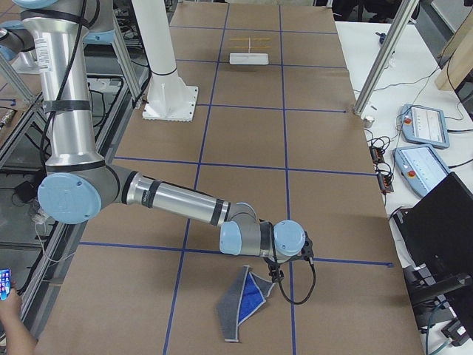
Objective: Hang towel on rack
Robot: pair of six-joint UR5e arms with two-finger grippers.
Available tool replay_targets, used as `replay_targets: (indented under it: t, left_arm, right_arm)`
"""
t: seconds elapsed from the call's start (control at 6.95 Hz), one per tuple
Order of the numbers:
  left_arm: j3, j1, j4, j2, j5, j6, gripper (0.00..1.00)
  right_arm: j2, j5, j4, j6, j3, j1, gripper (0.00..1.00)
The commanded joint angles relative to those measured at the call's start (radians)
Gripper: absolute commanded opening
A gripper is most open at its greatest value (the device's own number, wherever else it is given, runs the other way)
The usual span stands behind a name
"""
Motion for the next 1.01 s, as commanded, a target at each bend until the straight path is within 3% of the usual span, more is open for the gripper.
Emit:
replay_targets:
  t: [0.0, 0.14, 0.43, 0.86]
  left_arm:
    - [0.0, 0.0, 0.0, 0.0, -0.001, 0.0, 0.98]
    - [0.001, 0.0, 0.0, -0.002, -0.001, 0.0, 0.98]
    - [0.003, 0.0, 0.0, 0.0, -0.001, 0.0, 0.98]
    - [0.003, 0.0, -0.002, 0.001, -0.001, 0.0, 0.98]
  right_arm:
    - [-0.008, 0.002, -0.003, -0.01, 0.01, -0.114, 0.78]
    - [-0.059, 0.01, -0.002, -0.021, 0.032, -0.139, 0.72]
    - [-0.1, -0.01, -0.005, -0.088, 0.079, -0.186, 0.71]
    - [-0.053, -0.023, -0.077, -0.232, 0.089, -0.194, 0.66]
